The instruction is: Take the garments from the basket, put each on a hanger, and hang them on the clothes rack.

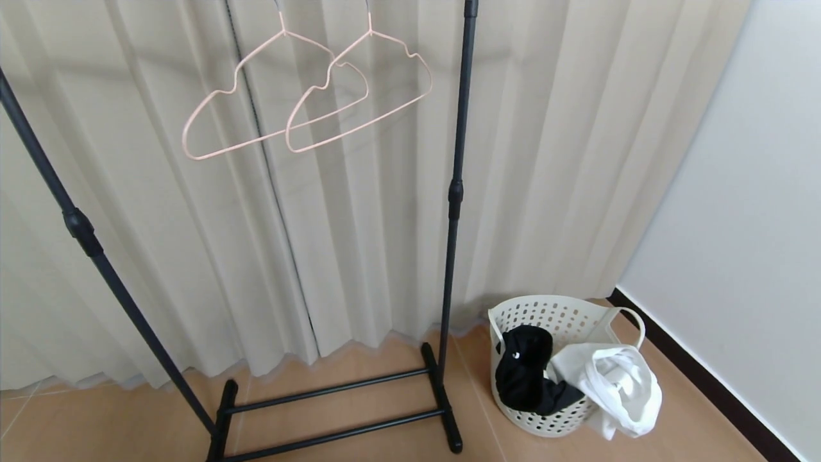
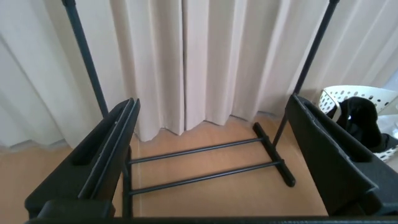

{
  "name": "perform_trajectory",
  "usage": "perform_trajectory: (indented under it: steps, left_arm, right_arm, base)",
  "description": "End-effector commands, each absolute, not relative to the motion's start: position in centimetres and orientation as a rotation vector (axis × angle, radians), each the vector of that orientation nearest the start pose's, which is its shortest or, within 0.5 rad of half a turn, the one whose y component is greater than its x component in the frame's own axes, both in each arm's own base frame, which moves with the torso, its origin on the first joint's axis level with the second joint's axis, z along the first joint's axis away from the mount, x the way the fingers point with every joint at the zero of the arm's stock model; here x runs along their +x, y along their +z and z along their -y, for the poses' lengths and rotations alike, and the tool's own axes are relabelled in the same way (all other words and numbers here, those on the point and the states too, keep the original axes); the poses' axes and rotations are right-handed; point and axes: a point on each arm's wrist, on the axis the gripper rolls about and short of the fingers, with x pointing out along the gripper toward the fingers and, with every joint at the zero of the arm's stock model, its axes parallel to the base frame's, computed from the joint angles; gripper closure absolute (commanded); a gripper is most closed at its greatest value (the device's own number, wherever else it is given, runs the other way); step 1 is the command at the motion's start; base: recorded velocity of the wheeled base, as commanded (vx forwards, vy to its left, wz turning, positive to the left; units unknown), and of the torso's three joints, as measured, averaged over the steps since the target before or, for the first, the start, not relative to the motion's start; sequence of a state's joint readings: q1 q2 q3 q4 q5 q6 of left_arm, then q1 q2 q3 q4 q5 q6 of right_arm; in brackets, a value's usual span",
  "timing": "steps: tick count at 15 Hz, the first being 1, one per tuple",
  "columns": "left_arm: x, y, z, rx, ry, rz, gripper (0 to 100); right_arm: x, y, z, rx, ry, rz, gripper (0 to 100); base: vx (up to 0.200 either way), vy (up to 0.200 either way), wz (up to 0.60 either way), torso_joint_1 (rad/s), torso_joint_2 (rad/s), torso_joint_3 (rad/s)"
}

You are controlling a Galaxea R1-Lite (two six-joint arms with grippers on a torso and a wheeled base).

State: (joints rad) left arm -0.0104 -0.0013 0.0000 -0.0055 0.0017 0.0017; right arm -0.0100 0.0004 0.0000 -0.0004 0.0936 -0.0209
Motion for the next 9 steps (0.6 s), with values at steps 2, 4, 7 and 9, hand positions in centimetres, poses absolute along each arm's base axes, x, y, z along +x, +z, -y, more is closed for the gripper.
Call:
perform_trajectory:
  steps: [2, 4, 7, 9]
  left_arm:
    - [-2.28, 7.61, -0.02, 0.002, -0.008, 0.006, 0]
    - [-2.28, 7.61, -0.02, 0.002, -0.008, 0.006, 0]
    - [-2.28, 7.61, -0.03, 0.000, -0.006, 0.006, 0]
    - [-2.28, 7.61, -0.03, 0.000, -0.005, 0.006, 0]
  right_arm:
    - [-2.29, 7.55, -0.23, -0.021, 0.086, 0.001, 0]
    - [-2.29, 7.55, -0.23, -0.021, 0.084, 0.001, 0]
    - [-2.29, 7.55, -0.23, -0.021, 0.084, 0.001, 0]
    - [-2.29, 7.55, -0.23, -0.021, 0.086, 0.001, 0]
  base:
    - [0.200, -0.200, 0.00, 0.005, 0.00, -0.002]
    - [0.200, -0.100, 0.00, -0.002, 0.00, 0.002]
    - [0.000, 0.000, 0.00, 0.000, 0.00, 0.000]
    - [0.000, 0.000, 0.00, 0.000, 0.00, 0.000]
